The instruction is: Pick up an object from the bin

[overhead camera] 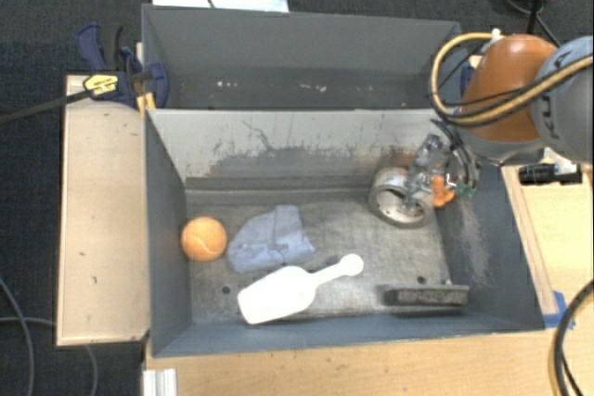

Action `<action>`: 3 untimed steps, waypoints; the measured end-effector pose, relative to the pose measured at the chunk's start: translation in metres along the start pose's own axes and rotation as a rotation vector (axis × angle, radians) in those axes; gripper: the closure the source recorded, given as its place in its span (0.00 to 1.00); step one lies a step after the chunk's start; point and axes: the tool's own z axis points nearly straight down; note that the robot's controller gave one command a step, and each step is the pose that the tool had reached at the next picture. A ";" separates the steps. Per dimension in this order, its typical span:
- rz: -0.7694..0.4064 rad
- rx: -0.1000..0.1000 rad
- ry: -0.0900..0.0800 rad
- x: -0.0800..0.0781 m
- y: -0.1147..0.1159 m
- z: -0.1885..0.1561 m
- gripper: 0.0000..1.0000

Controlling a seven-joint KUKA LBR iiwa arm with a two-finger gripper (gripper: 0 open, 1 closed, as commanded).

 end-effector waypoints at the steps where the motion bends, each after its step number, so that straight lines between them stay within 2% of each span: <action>1: 0.000 0.000 0.000 0.000 0.000 0.000 1.00; 3: -0.002 0.000 0.000 0.000 0.000 0.000 1.00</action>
Offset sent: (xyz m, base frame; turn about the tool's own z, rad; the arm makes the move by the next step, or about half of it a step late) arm -0.0328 0.0169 -0.0517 0.0641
